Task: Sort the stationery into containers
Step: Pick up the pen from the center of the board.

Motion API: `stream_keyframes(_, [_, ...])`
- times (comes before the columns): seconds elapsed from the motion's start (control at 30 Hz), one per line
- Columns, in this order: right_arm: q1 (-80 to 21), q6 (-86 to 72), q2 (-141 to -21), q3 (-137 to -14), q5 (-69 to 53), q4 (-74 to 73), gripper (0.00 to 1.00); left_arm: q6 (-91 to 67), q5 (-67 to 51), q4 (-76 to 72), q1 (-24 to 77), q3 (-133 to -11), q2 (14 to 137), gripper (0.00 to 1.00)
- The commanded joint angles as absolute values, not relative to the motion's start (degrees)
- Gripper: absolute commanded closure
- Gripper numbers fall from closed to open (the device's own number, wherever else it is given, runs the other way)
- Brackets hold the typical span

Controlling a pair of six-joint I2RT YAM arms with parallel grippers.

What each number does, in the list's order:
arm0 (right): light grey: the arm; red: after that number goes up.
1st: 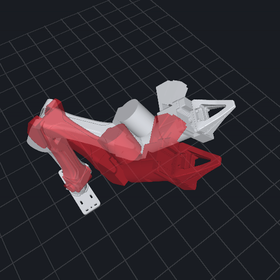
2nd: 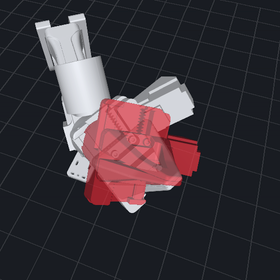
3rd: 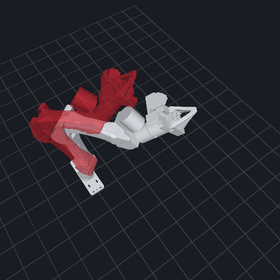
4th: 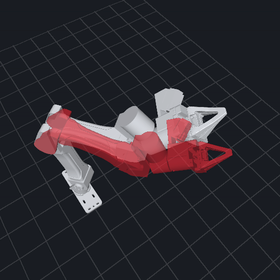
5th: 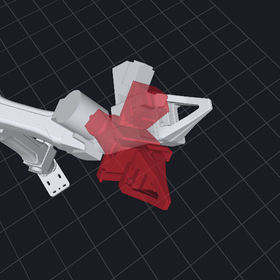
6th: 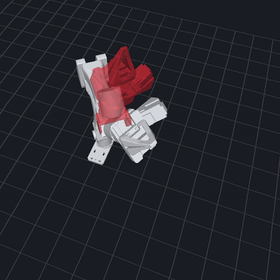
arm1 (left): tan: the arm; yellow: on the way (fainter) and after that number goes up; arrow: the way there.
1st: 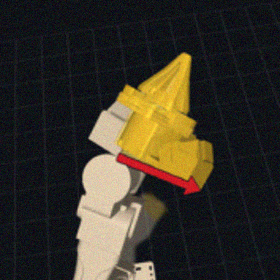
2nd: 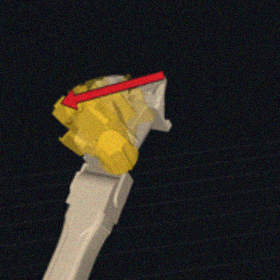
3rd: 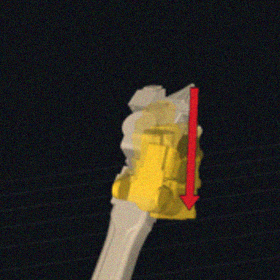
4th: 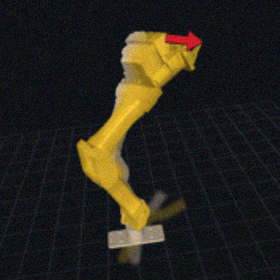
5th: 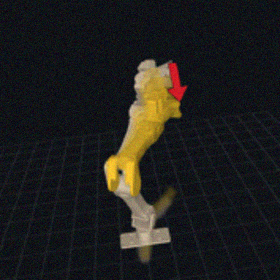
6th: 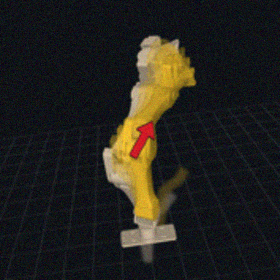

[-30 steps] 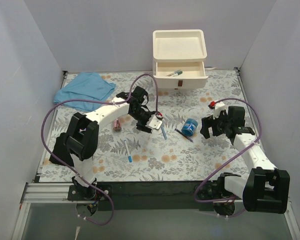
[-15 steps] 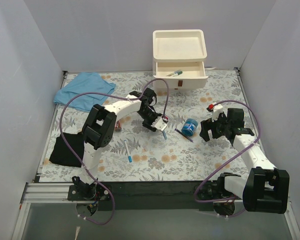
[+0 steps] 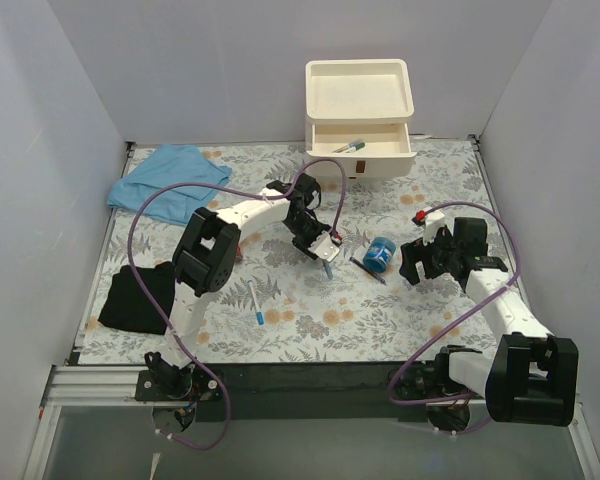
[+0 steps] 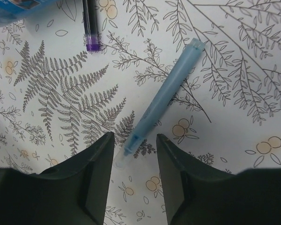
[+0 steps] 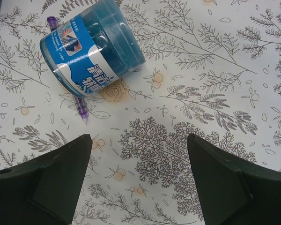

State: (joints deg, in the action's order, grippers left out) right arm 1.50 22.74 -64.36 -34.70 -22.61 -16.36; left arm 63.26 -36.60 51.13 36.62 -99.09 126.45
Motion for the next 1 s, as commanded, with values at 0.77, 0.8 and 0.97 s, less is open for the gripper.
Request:
stream_keyframes(0.77, [2.90,28.74,-65.13,-39.55,-29.26,-22.68,0.10,70.49,-28.39,79.63,41.57,-114.79,138.25,0.71])
stream_keyframes(0.8, [2.90,28.48,-64.52,-39.46,-29.44,-22.68,0.10,69.71,-28.04,79.72,41.83,-114.70,138.43,0.72])
stream_keyframes(0.97, [2.90,27.51,-62.85,-38.58,-30.06,-22.76,0.12,63.82,-26.81,79.72,43.24,-115.66,140.09,0.73])
